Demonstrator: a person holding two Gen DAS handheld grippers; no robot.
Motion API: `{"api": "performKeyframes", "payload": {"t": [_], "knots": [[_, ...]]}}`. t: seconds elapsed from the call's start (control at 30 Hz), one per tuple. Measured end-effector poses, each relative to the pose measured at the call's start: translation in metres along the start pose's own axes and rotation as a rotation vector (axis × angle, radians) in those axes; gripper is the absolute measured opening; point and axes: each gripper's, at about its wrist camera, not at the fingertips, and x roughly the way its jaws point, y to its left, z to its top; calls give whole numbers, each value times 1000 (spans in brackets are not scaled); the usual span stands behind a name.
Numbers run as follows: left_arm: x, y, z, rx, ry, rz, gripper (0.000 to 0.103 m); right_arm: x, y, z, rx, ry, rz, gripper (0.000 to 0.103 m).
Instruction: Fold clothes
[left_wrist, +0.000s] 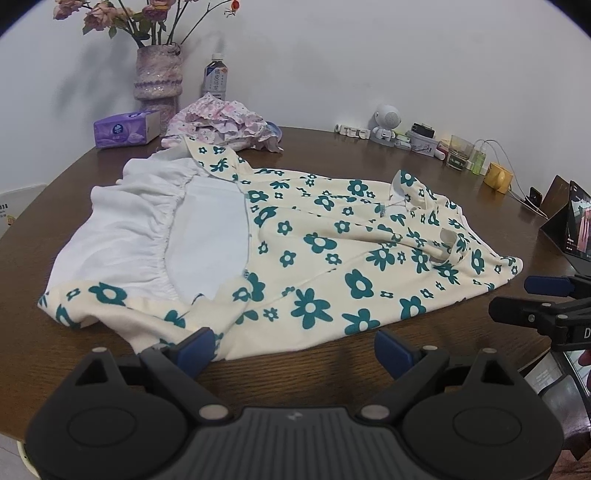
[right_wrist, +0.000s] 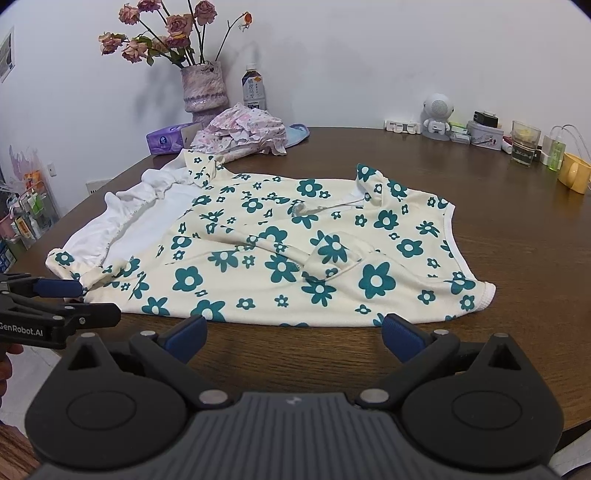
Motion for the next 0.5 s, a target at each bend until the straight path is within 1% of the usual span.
{"api": "performKeyframes", "payload": {"t": [0.27,0.5], "knots": [[-3,7,2,-23,-11,12,93,-2,1,0,7,-10,-3,102],[4,10,7,-48,-14,17,93,3,1,6,-7,-6,-6,102]]}}
